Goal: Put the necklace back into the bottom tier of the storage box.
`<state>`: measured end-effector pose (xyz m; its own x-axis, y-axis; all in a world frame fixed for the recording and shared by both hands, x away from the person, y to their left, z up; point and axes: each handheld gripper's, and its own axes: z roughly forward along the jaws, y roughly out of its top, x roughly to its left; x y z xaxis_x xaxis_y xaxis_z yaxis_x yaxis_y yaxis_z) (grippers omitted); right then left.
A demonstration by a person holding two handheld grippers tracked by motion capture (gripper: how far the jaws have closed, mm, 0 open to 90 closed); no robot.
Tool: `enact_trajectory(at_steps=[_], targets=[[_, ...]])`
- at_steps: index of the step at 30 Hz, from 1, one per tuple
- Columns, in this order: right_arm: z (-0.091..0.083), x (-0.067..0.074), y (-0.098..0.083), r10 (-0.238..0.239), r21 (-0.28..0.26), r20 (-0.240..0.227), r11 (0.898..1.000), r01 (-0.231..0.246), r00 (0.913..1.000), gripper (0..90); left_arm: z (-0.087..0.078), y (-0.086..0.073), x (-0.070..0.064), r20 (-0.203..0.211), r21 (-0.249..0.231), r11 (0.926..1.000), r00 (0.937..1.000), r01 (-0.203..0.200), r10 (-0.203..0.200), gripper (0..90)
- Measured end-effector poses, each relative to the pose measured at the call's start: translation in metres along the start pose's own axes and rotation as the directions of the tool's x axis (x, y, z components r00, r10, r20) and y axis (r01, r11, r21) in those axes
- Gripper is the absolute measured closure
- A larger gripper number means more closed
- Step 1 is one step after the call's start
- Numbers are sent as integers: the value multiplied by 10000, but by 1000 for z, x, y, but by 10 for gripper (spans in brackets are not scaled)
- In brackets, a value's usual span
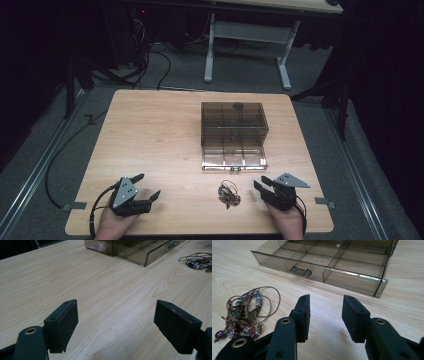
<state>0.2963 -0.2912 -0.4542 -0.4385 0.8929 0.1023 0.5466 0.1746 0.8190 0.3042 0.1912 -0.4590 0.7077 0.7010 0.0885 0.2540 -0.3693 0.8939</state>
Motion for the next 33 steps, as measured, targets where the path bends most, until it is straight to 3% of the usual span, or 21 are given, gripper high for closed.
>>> enact_trajectory(at_steps=[17, 33], targets=[[0, 6, 3, -332, 314, -225, 9989, 339, 9992, 580, 1, 0, -1, -9, 52, 9999, 9999, -143, 143, 200], [4, 37, 19, -910, 307, -989, 9951, 944, 9909, 536, 1, 0, -1, -29, 101, 9999, 9999, -121, 122, 202]])
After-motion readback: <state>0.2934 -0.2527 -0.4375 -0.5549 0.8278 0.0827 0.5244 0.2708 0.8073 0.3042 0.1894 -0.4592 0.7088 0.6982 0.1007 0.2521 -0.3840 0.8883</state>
